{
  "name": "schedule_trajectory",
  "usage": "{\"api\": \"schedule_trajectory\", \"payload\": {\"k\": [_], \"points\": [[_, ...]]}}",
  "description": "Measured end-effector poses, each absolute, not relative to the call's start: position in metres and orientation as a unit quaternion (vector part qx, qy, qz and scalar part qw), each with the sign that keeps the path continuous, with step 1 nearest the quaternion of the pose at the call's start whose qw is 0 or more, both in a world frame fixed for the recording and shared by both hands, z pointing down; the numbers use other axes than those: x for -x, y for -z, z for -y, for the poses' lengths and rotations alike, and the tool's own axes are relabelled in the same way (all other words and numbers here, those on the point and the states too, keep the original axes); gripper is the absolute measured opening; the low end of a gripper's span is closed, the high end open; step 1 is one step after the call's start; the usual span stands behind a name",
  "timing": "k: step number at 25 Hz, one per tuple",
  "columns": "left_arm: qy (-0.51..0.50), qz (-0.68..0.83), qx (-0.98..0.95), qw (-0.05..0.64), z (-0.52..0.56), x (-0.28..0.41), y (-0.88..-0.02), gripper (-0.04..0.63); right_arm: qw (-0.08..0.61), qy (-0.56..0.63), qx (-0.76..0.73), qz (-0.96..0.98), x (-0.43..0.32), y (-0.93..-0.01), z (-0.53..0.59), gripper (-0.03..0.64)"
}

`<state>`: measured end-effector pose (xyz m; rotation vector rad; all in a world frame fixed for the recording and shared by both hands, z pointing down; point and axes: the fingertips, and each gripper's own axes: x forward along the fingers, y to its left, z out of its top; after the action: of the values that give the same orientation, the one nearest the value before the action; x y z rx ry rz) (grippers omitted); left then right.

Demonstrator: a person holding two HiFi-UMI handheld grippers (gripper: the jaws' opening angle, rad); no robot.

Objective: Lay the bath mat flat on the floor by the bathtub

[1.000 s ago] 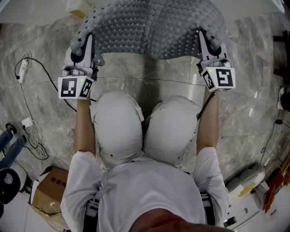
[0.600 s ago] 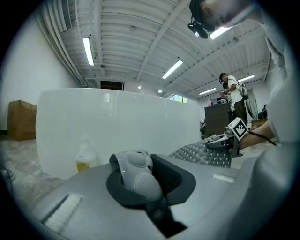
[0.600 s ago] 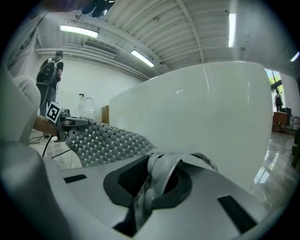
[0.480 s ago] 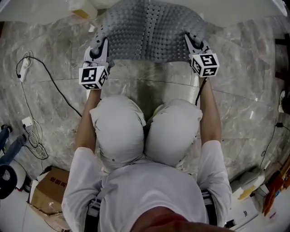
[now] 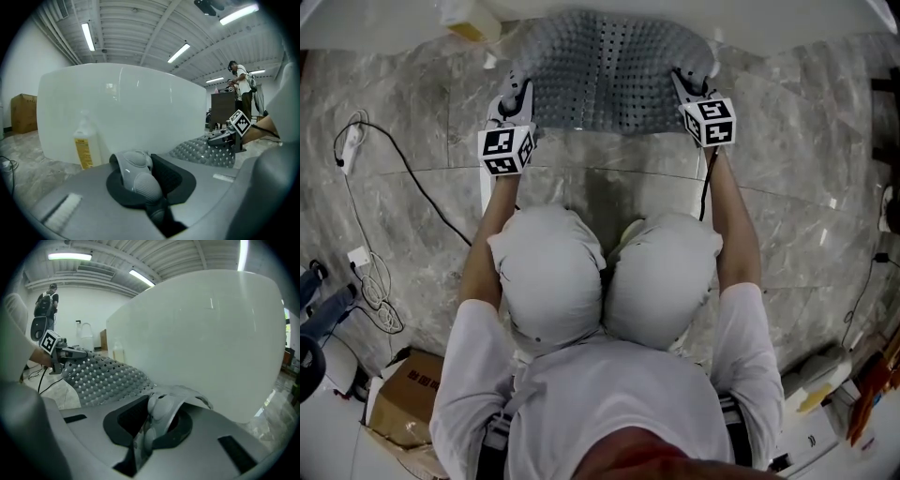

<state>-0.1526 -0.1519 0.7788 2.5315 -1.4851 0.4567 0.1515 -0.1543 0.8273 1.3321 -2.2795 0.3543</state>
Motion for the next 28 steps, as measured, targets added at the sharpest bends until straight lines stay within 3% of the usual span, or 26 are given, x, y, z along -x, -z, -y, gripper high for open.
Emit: {"api": "schedule_trajectory", "payload": {"k": [7, 20, 28], "points": [[-0.169, 0.503, -0.837, 0.134, 0.171, 0.172, -0.810, 0.025, 0.249, -0.194, -0.511, 0.799, -0.179, -0.863, 0.159, 0.035], [-0.252, 0.495, -0.817, 0.153, 0.184, 0.217, -0.859, 0.070, 0.342, -0.234, -0.524, 0.744, -0.212, -0.932, 0.139, 0.084], [-0.328, 0.492, -0.789, 0.166, 0.184, 0.242, -0.896, 0.297, 0.379, -0.245, -0.536, 0.714, -0.231, -0.951, 0.129, 0.195]]}}
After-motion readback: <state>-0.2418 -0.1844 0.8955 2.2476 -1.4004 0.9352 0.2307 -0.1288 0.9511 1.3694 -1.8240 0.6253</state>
